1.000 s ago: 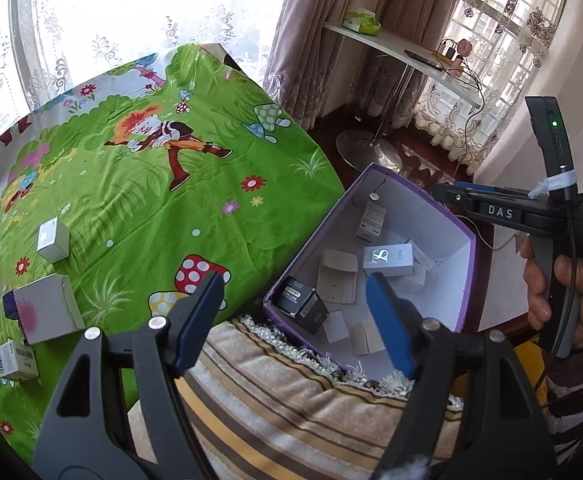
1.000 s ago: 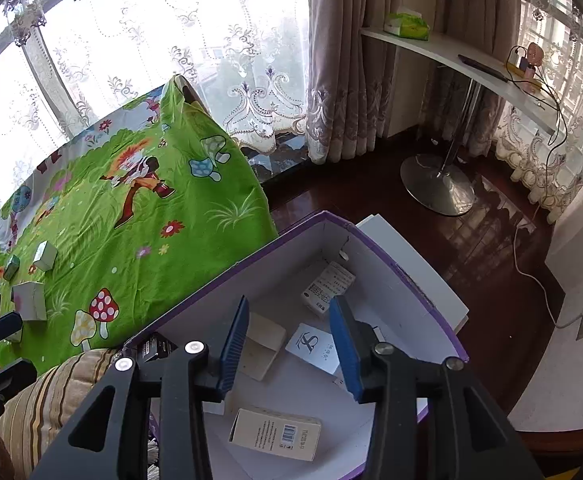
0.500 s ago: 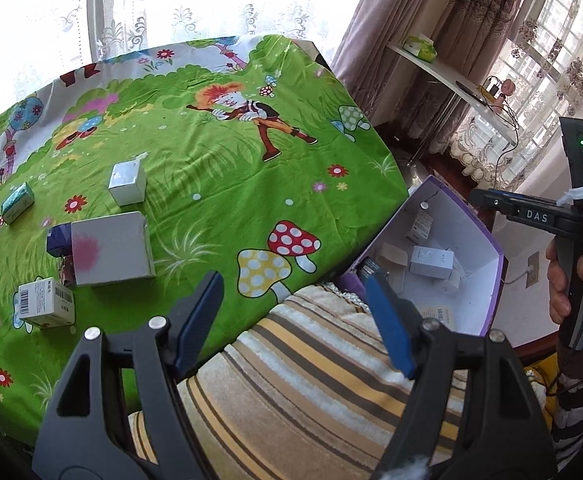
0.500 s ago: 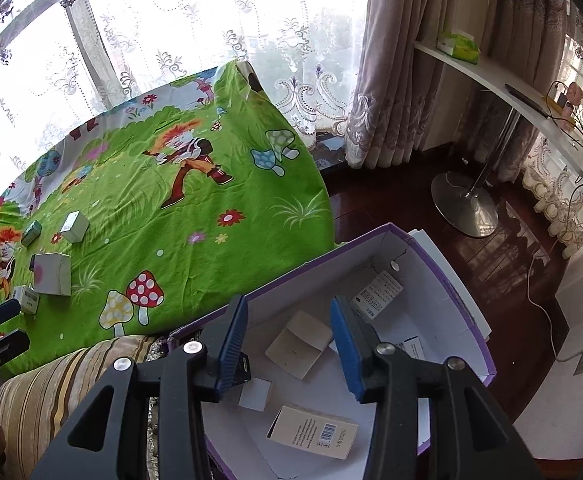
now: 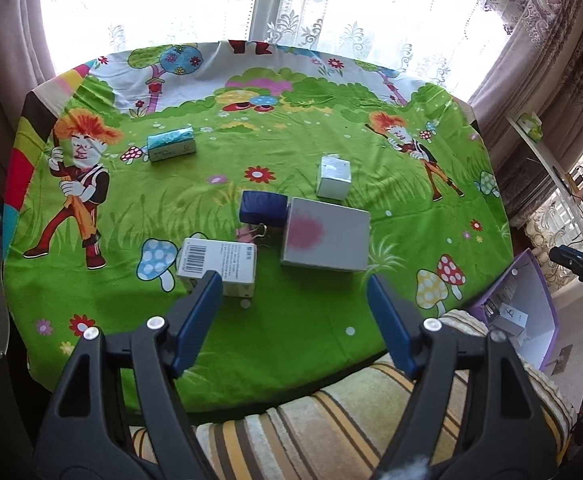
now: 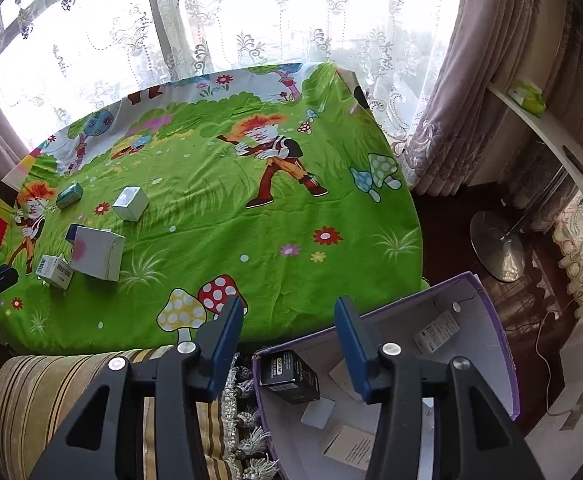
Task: Organize rigid objects
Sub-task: 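Move both grippers back over the remaining boxes on the bed, then grasp the white barcode box with the left gripper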
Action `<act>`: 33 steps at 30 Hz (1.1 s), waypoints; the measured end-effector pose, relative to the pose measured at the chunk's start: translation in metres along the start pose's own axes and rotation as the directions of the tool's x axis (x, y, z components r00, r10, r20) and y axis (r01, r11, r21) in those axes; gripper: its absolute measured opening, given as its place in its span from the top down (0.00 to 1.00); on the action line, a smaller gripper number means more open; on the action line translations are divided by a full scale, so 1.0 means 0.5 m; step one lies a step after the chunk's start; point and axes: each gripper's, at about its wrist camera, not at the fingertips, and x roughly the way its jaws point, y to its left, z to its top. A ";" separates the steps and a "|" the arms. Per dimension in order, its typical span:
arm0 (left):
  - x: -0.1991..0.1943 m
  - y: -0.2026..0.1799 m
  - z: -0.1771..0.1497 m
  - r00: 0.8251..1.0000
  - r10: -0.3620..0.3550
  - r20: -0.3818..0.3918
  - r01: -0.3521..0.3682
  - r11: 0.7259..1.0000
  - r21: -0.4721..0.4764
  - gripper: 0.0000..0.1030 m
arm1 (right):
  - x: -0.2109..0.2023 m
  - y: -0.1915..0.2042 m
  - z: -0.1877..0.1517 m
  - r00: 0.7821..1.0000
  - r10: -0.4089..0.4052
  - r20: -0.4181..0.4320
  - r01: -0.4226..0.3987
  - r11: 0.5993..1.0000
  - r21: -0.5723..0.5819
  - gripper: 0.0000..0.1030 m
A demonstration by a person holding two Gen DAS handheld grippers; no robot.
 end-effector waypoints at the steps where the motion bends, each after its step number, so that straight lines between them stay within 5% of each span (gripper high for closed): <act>1: 0.001 0.015 0.001 1.000 0.012 0.001 -0.012 1.000 -0.012 0.22 | 0.003 0.013 0.005 1.000 0.008 -0.002 -0.008 1.000 -0.010 0.51; 8: 0.027 0.088 0.006 0.996 0.082 -0.033 -0.085 0.993 -0.083 0.15 | 0.018 0.109 0.041 0.998 0.057 -0.006 -0.057 0.993 -0.100 0.48; 14: 0.082 0.093 0.015 0.986 0.133 -0.097 -0.134 0.991 -0.011 0.08 | 0.034 0.197 0.077 0.993 0.116 -0.017 -0.117 0.982 -0.148 0.39; 29: 0.202 0.102 0.013 0.973 0.120 -0.197 -0.115 0.993 0.034 0.05 | 0.127 0.333 0.111 0.979 0.183 -0.087 -0.192 0.975 -0.110 0.29; 31: 0.211 0.106 0.014 0.975 0.113 -0.191 -0.107 0.994 0.038 0.05 | 0.146 0.350 0.104 0.976 0.186 -0.110 -0.197 0.975 -0.102 0.28; 33: 0.213 0.109 0.010 0.976 0.106 -0.190 -0.101 0.994 0.038 0.23 | 0.165 0.372 0.094 0.973 0.189 -0.133 -0.203 0.974 -0.104 0.27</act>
